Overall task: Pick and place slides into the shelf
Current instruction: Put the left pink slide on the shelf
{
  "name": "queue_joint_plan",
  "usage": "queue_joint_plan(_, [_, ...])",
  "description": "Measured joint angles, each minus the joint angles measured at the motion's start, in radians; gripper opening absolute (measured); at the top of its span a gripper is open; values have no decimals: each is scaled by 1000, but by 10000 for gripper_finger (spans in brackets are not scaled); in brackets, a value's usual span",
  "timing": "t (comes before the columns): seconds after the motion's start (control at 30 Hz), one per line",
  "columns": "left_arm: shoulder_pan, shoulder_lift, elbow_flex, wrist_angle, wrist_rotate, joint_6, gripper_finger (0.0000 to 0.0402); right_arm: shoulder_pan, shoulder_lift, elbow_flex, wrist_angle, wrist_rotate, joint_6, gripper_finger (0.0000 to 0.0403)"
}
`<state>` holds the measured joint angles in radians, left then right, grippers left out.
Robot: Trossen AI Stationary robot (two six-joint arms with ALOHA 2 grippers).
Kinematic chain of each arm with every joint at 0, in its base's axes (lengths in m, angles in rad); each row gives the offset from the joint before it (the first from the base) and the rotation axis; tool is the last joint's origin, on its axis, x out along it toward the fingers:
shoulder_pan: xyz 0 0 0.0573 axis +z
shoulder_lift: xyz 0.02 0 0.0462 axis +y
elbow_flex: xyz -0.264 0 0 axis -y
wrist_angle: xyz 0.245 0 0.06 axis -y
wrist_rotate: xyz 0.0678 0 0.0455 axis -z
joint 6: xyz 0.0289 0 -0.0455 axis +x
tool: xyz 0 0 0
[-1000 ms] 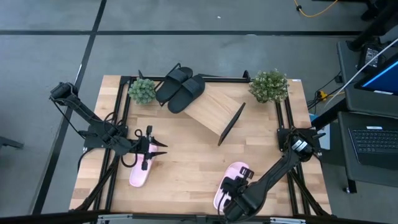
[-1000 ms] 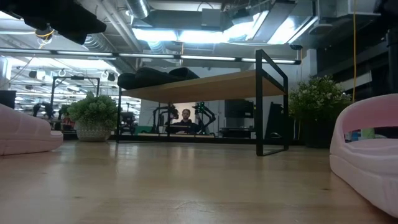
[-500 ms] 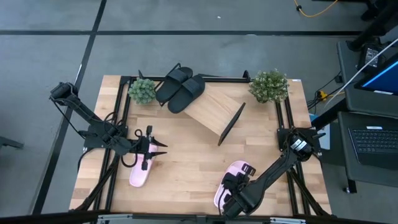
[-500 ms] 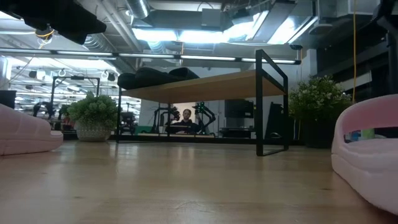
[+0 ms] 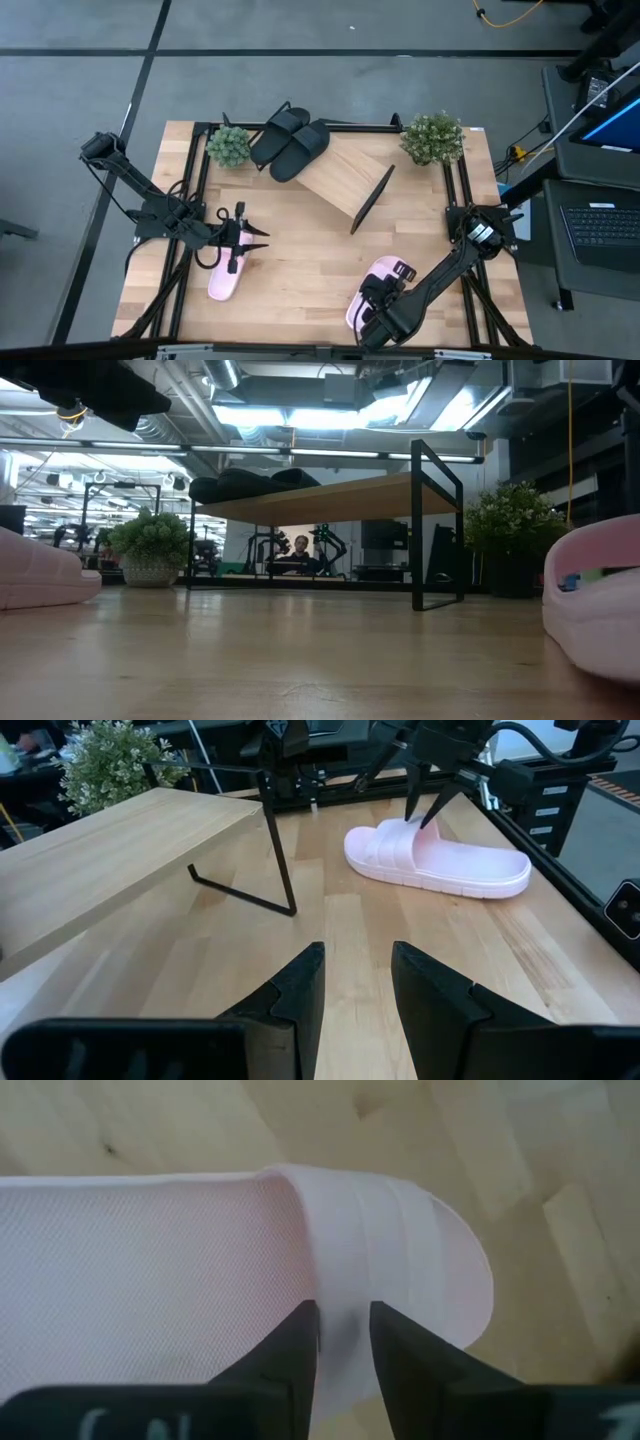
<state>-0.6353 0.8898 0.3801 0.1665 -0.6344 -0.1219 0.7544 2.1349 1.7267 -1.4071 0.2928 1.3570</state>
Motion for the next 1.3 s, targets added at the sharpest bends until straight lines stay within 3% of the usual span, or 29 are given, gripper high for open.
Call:
queue_joint_plan(0.4, [0, 0, 0, 0, 0, 0, 110, 0, 0, 1, -6, 4, 0, 10])
queue_joint_plan(0.9, [0, 0, 0, 0, 0, -2, 110, -2, -4, 52, -90, 25, 31, 2])
queue_joint_plan(1.3, [0, 0, 0, 0, 0, -6, 110, -2, -7, 195, -165, 162, 1, 1])
